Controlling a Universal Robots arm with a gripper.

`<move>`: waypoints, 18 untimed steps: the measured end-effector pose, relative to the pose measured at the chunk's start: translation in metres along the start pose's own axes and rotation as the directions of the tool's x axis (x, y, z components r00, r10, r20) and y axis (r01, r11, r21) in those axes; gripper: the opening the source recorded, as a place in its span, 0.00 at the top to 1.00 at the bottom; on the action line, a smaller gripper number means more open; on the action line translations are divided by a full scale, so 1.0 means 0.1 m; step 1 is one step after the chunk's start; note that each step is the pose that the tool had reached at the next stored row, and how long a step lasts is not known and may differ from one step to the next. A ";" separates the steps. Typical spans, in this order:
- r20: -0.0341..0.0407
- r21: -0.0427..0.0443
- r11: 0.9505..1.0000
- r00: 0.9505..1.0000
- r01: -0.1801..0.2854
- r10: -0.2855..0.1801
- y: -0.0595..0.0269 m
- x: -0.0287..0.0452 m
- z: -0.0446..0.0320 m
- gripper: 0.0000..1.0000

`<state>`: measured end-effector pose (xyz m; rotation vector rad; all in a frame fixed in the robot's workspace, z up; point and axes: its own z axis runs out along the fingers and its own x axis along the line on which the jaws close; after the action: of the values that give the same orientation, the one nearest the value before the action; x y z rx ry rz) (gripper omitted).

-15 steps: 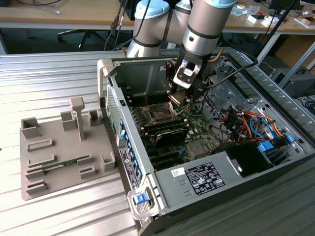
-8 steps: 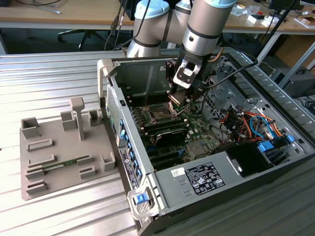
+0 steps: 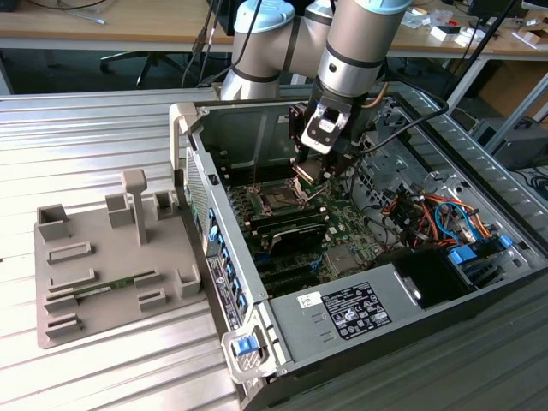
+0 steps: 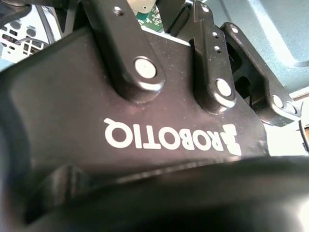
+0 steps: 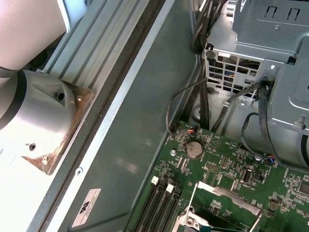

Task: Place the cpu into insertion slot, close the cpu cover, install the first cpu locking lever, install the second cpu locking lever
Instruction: 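Place the cpu into insertion slot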

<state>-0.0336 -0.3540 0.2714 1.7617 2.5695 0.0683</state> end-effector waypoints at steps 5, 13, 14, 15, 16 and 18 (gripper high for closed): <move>0.000 0.000 1.000 1.000 -0.004 0.004 0.000 0.000 0.001 0.45; 0.001 0.000 1.000 1.000 -0.012 0.012 0.000 0.000 0.002 0.45; 0.001 0.000 1.000 1.000 -0.012 0.012 0.000 0.000 0.002 0.45; 0.001 0.000 1.000 1.000 -0.013 0.013 0.000 0.000 0.003 0.45; 0.001 0.000 1.000 1.000 -0.014 0.014 0.000 0.000 0.002 0.45; 0.001 0.000 1.000 1.000 -0.015 0.015 0.000 0.000 0.003 0.45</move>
<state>-0.0336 -0.3540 0.2712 1.7806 2.5561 0.0679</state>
